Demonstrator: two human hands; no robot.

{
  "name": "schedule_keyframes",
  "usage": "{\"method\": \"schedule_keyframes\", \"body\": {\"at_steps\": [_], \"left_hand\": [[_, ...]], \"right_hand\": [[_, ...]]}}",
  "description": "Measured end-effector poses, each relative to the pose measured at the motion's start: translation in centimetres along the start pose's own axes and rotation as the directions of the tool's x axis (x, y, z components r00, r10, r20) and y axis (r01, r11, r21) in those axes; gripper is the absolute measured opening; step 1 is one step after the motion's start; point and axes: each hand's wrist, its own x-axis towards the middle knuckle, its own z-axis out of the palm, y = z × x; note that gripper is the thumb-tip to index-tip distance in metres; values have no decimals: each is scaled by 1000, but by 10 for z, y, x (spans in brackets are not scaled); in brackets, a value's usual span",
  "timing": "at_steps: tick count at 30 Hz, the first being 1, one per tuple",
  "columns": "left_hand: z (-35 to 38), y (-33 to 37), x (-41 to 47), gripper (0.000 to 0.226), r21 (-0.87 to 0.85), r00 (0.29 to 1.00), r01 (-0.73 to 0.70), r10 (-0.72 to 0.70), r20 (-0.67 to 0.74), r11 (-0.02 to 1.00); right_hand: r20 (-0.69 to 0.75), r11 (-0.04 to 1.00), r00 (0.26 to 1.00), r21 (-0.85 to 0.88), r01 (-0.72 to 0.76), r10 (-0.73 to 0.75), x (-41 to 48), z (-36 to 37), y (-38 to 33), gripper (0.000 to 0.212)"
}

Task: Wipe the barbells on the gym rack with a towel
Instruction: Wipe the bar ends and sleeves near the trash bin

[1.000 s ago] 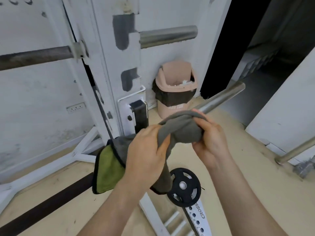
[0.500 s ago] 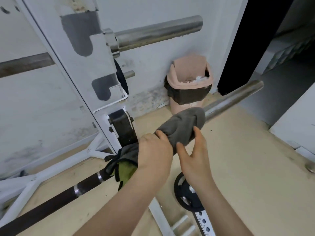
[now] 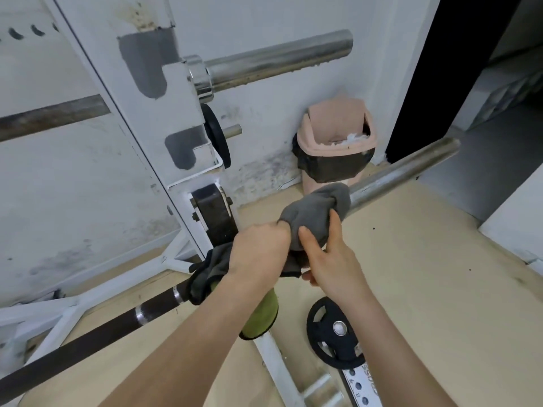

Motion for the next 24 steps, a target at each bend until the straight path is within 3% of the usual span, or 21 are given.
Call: {"method": "schedule_keyframes", "body": {"at_steps": [2,4,6,8,10,13,15,16,17,18,19,22,24], "left_hand": [[-1,8,-13,18,-139,994,-24,9,-106,990],[4,21,-28,23,-291,992,-76,44,-115,954],[-4,28,-37,44,-386,979,-193,153,-132,902],[-16,22,-46,52,-564,981,-190,140,-130,804],[-27,6,-62,38,-718,978,-100,-63,-197,689],[-5,-36,-84,19,-643,859,182,-438,-263,744],[22,-61,-89,21,-396,846,436,-518,-127,808],[32,-70,-89,22,-219,859,487,-509,-51,845],[37,-76,-90,21,-56,881,473,-473,21,879],[39,-80,-89,20,50,894,435,-437,96,899],[38,-84,-86,22,84,893,404,-413,180,911],[41,-98,-76,34,39,886,348,-342,314,937],[45,-106,-67,37,-74,879,327,-274,390,942]], "right_hand": [[96,973,995,228,-43,21,-5,-4,-5,61],[181,857,983,502,-113,24,-16,-7,-13,37],[68,757,998,651,-48,5,-23,-9,-18,16],[-167,791,985,596,137,-45,-25,-16,-19,19],[-356,826,918,453,335,-177,-27,-31,-29,29],[-462,731,792,362,578,-398,-32,-60,-55,34],[-322,752,797,281,596,-511,-28,-55,-69,13],[-194,819,817,92,567,-543,-22,-44,-71,13],[-34,818,832,-210,535,-553,-15,-29,-70,16],[137,696,842,-502,513,-522,-9,-12,-66,22],[276,520,845,-687,507,-458,-3,4,-61,33],[499,164,806,-808,566,-318,11,25,-64,67],[556,-28,771,-816,577,-310,16,26,-68,72]]}}
